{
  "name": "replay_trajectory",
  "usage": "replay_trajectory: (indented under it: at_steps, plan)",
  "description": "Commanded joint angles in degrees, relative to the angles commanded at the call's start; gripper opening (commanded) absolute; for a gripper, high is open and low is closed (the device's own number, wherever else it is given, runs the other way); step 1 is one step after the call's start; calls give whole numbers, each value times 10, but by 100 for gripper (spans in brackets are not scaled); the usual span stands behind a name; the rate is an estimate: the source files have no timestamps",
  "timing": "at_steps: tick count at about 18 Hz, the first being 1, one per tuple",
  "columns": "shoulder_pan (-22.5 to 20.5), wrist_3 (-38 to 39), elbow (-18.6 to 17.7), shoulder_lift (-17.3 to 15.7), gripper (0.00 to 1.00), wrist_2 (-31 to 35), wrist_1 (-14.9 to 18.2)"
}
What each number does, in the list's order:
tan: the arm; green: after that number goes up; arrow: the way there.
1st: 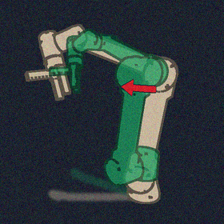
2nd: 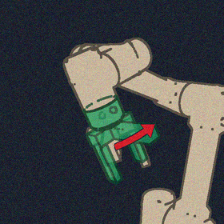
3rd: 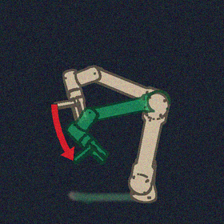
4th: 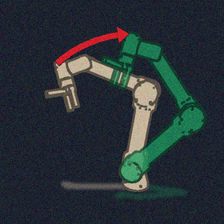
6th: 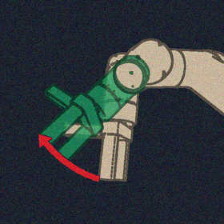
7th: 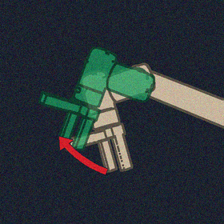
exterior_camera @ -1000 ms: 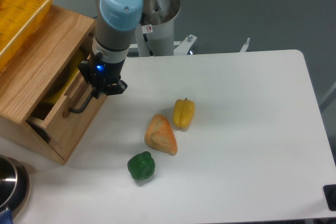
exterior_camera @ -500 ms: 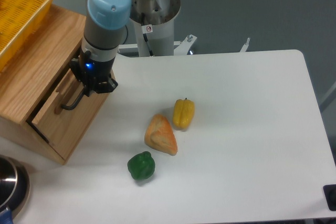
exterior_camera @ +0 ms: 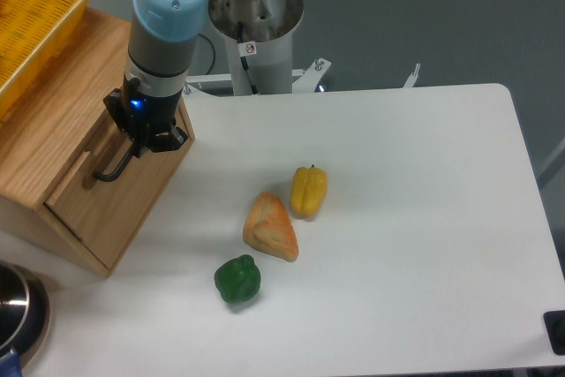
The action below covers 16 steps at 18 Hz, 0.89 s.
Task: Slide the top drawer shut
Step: 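Press the drawer front fully flush with the cabinet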
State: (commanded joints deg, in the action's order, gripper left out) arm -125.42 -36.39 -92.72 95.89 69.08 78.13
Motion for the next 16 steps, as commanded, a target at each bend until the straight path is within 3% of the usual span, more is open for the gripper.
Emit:
replay_trajectory:
  at_steps: [16]
  plan:
    - [18,14,2,-4,0,0,-1]
